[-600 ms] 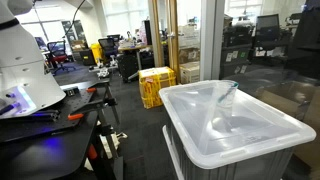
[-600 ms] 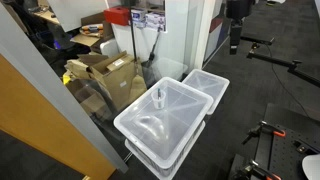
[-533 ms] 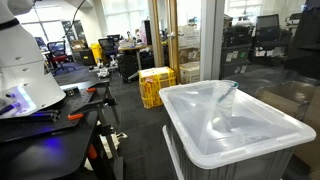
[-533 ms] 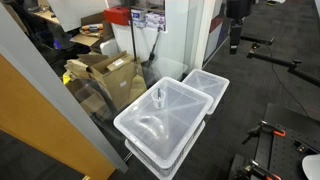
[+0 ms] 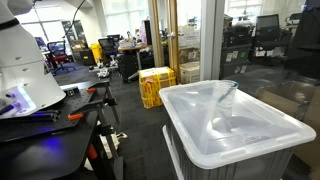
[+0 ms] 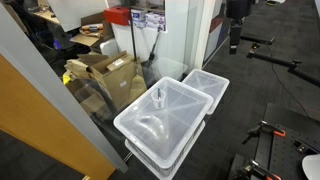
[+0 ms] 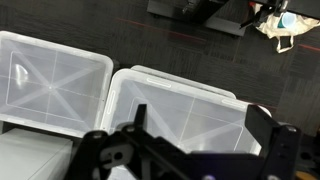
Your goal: Take the pen out of the cup and put it on the storage box
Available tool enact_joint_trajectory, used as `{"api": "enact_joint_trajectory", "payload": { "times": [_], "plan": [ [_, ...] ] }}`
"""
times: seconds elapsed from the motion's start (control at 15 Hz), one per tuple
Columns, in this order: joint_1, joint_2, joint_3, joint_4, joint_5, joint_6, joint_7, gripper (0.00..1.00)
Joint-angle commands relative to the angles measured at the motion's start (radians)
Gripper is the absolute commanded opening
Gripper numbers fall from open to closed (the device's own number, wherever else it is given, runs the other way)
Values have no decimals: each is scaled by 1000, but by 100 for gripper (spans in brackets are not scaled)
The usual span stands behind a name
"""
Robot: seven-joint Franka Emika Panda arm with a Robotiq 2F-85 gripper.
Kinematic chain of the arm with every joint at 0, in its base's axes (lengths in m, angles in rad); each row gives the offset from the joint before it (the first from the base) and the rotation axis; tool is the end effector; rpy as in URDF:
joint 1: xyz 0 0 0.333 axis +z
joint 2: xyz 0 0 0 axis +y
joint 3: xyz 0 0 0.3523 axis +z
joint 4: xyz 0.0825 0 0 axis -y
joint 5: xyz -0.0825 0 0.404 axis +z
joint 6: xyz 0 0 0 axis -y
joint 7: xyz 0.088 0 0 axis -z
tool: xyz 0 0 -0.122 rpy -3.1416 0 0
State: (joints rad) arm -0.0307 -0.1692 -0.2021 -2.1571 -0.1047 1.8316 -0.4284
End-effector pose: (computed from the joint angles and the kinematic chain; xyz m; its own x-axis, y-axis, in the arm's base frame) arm 0.4771 -0.1267 0.4701 0.9578 0.2314 -0.1705 0.2332 -0.9724 -0.0100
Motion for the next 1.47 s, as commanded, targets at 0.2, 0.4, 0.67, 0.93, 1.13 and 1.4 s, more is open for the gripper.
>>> {"api": "enact_joint_trajectory", "payload": {
  "times": [0.2, 0.4, 0.67, 0.93, 1.13, 1.4],
  "plan": [
    [-19, 28, 33, -11, -7, 144, 22, 100],
    [-18, 52, 43, -27, -6, 279, 44, 100],
    [-18, 96, 60, -49, 4, 461, 99, 100],
    [-16, 147, 76, -64, 38, 635, 169, 100],
    [-14, 200, 90, -61, 89, 734, 217, 100],
    [-12, 288, 109, -36, 131, 889, 311, 100]
  ]
}}
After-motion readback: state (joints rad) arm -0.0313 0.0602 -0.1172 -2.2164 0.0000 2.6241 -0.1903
